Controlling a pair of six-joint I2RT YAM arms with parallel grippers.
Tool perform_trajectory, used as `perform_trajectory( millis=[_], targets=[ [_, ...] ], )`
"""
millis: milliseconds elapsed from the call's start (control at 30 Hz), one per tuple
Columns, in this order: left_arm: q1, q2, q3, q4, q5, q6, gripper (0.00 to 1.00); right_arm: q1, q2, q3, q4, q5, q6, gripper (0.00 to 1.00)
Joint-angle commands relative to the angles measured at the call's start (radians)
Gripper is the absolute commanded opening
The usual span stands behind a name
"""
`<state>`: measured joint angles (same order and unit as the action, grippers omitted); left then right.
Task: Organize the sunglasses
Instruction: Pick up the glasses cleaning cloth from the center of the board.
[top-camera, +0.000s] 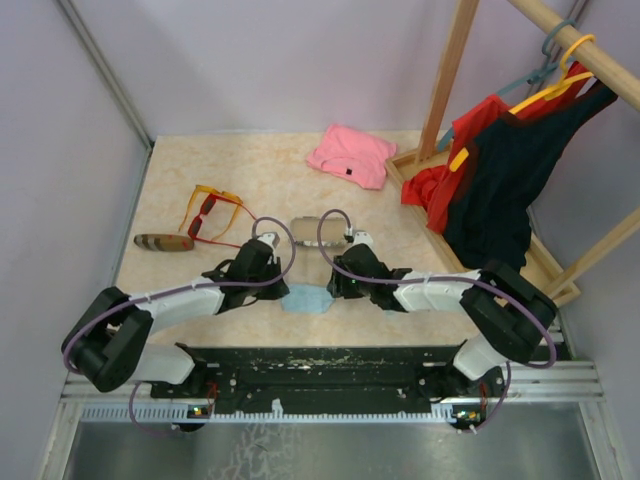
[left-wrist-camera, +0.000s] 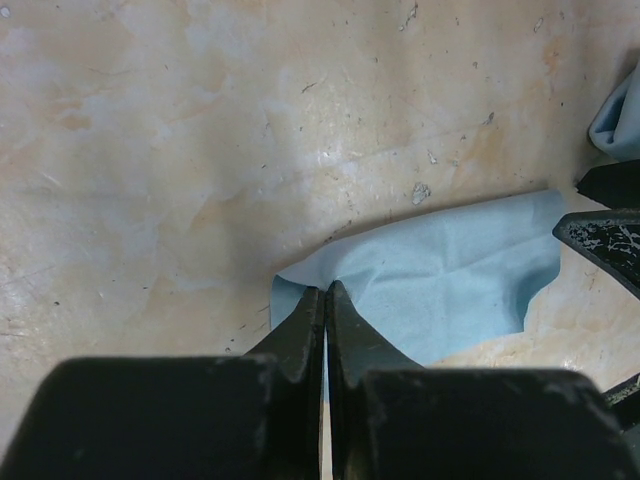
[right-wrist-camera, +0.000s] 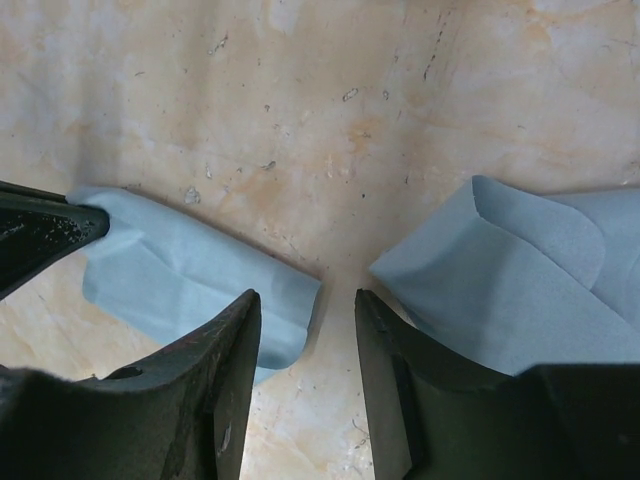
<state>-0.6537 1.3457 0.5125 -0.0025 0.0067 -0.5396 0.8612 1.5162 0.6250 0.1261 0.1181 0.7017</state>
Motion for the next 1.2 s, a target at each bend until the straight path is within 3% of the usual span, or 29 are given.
perform_trajectory(
  millis=[0, 767, 1167],
  targets=[
    [0.006, -0.026, -0.007, 0.02, 0.009, 0.017, 0.01, -0.006, 0.009, 0.045, -0.026, -0.023, 0.035, 0.42],
    [0.006, -0.034, -0.005, 0.022, 0.011, 0.021, 0.01, -0.022, 0.048, 0.045, -0.023, -0.076, 0.048, 0.27],
    [0.006, -0.023, -0.003, 0.029, 0.022, 0.022, 0.01, -0.025, 0.066, 0.047, 0.002, -0.105, 0.044, 0.25]
  ],
)
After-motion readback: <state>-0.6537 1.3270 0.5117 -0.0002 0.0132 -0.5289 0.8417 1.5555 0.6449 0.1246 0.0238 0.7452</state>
